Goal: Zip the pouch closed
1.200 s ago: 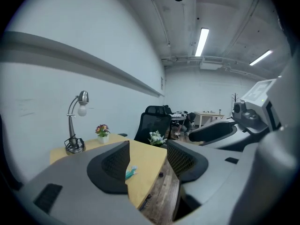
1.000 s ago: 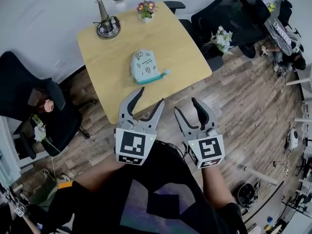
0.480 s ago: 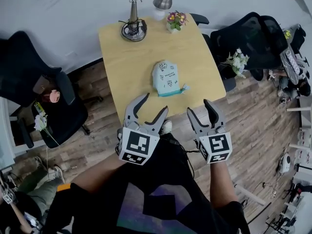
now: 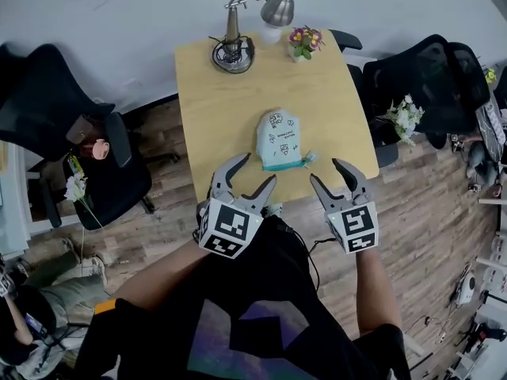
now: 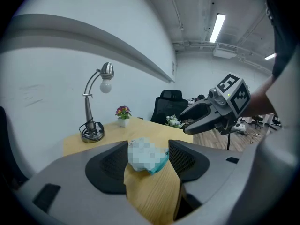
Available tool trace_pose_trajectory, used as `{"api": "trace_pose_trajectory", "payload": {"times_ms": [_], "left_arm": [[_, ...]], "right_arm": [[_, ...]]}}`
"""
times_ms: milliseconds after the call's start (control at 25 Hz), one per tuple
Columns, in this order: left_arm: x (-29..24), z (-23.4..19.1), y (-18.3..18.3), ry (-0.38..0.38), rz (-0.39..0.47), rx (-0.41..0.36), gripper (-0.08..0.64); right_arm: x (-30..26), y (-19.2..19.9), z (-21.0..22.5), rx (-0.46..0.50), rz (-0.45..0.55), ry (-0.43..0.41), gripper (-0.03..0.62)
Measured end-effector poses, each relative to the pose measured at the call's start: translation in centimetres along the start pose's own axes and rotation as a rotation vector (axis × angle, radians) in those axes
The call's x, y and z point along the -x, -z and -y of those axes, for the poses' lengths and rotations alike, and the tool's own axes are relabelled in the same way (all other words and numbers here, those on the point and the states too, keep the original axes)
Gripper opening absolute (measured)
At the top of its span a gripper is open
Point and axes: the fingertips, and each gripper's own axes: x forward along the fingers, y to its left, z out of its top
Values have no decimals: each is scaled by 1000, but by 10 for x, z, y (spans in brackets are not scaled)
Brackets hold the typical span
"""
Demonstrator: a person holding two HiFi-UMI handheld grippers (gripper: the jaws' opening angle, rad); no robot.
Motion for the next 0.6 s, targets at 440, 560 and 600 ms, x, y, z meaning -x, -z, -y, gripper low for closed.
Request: {"api": "trace_pose_trajectory", "payload": {"times_ms": [440, 560, 600], "left_arm": [[-37, 20, 20, 40, -100, -31, 258], [-44, 25, 27, 49, -125, -33, 258], [-46, 26, 29, 49, -132, -31, 256]], "right_arm": [[-42, 41, 15, 198, -127, -145, 196], [-50, 53, 19, 260, -170, -170, 189], [-52, 57, 20, 278, -181, -180, 187]]}}
